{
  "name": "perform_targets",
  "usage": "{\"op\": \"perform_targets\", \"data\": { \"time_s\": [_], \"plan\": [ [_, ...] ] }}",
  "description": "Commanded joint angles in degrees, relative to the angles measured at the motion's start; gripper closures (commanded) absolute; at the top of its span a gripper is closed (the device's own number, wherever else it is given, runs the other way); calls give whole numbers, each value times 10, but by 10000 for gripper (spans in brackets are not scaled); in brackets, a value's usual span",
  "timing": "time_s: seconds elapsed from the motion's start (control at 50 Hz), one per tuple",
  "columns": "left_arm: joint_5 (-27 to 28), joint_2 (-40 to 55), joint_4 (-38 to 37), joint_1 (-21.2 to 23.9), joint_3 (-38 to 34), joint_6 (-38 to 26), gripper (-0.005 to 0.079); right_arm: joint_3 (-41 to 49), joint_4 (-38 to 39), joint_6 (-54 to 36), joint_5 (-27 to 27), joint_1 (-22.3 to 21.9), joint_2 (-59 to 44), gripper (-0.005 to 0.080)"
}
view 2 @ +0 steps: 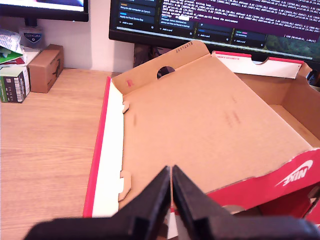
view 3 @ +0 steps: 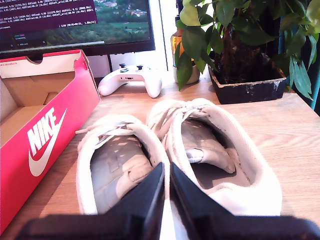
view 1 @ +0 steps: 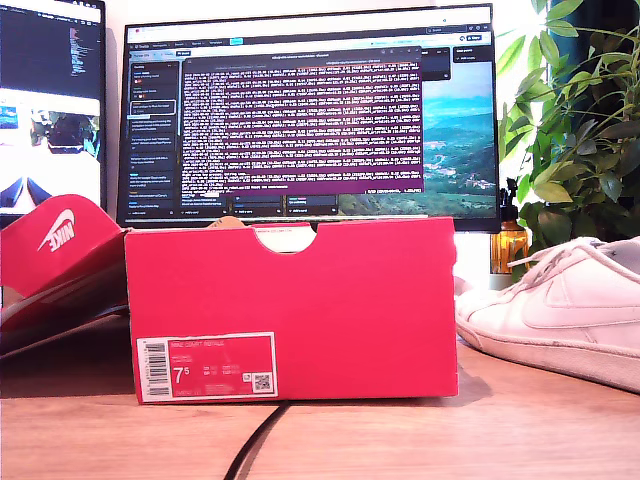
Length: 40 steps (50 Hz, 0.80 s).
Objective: Pack the white shoes by picking the first shoe and placing it inside the red shoebox, left side, then picking and rotating the second shoe and placing it in the shoebox
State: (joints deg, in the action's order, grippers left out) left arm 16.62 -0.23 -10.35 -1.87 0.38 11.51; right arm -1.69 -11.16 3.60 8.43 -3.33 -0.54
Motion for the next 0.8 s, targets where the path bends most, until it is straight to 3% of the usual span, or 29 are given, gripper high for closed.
{"op": "perform_targets", "data": {
  "time_s": [0.0,0.36,0.48,0.6,0.78],
  "plan": [
    [-6,-5,-13,1,-18,1,760,8,7,3,0,-1,0,765],
    [-5,-5,-7,1,-18,4,760,8,24,21,0,-1,0,765],
    [25,-5,36,1,-17,33,760,8,100,45,12,0,0,765],
    [70,-5,127,2,-10,79,760,8,217,119,51,0,0,765],
    [100,-5,278,2,8,199,760,3,348,259,109,0,0,764]
  ]
}}
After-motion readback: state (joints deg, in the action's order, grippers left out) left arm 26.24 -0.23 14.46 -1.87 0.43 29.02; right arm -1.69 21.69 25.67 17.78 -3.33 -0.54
